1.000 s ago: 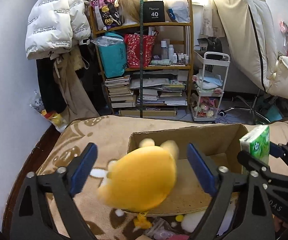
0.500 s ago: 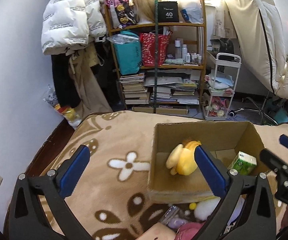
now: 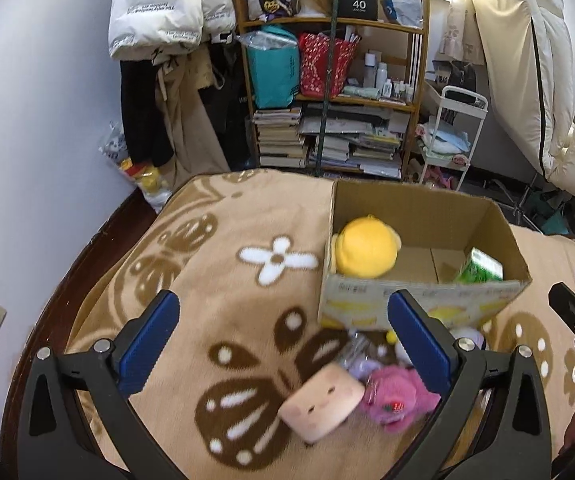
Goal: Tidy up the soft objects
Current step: 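Open both grippers to drop the yellow plush and green pack into the box, then lower the left gripper onto the pink roll-cake plush while the right grasps the black tissue pack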
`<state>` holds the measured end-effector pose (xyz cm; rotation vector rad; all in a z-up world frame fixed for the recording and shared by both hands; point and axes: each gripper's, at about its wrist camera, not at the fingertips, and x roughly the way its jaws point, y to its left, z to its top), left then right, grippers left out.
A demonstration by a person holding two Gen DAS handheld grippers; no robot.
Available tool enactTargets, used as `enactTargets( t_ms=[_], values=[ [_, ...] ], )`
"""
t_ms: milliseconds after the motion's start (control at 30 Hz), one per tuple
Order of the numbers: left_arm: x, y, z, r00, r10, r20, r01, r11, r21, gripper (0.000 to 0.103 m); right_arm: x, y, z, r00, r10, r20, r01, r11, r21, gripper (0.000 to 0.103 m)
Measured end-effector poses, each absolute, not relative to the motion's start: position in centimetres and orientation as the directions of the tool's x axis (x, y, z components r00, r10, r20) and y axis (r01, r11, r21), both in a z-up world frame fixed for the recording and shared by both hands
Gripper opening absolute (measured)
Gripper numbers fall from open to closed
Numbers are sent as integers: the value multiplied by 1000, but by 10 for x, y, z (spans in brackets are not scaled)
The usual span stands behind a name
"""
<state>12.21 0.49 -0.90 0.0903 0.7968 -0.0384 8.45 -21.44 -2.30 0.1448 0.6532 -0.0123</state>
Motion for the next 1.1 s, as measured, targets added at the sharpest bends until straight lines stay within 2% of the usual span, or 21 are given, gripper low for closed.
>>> enactTargets(
  t_ms=[167,667,800,1100],
  values=[
    [105,9,-15,673,48,-738,58,991,117,102,64,-209,-25,787,27,-617,70,989,132,97],
    [90,22,-43,561,55,-826,61,992,107,102,38,-196,-58,696,74,-714,69,983,169,96],
    [95,24,-55,514,43,-857,64,994,88,102,45,-193,-71,659,98,-746,56,982,178,86],
    [108,20,-84,421,53,-906,80,992,95,102,56,-190,-102,570,159,-806,47,973,225,75]
  ],
)
